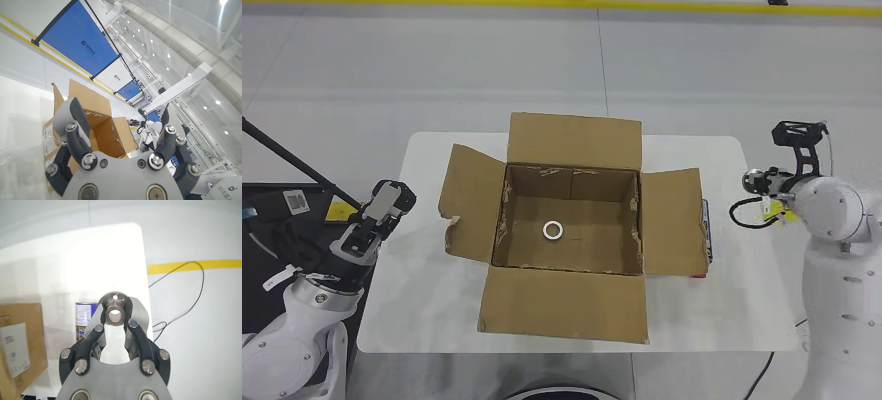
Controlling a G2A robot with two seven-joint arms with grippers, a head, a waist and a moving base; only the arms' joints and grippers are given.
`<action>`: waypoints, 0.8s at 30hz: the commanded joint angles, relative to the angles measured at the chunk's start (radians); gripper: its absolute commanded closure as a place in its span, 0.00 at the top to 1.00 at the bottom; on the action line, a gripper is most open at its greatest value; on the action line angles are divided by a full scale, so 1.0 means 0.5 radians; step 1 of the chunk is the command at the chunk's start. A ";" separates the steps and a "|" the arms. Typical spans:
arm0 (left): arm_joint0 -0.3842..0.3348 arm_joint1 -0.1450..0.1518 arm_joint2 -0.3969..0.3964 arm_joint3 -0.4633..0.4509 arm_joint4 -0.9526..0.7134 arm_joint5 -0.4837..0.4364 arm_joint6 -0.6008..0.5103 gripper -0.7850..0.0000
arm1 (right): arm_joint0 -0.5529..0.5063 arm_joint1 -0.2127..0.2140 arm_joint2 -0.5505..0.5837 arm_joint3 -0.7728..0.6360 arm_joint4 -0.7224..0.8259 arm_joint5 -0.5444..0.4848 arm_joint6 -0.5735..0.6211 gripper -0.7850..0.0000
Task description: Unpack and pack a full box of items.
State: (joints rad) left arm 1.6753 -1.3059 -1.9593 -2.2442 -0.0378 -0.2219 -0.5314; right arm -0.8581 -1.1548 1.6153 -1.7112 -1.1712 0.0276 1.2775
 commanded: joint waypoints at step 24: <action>0.000 0.000 0.000 0.000 0.000 0.000 0.000 1.00 | 0.219 -0.153 -1.341 -0.119 0.559 -0.051 -0.053 0.00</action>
State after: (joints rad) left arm 1.6753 -1.3059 -1.9593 -2.2442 -0.0378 -0.2219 -0.5314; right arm -0.7606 -1.2253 0.9771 -1.8137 -0.8902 -0.0013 1.2535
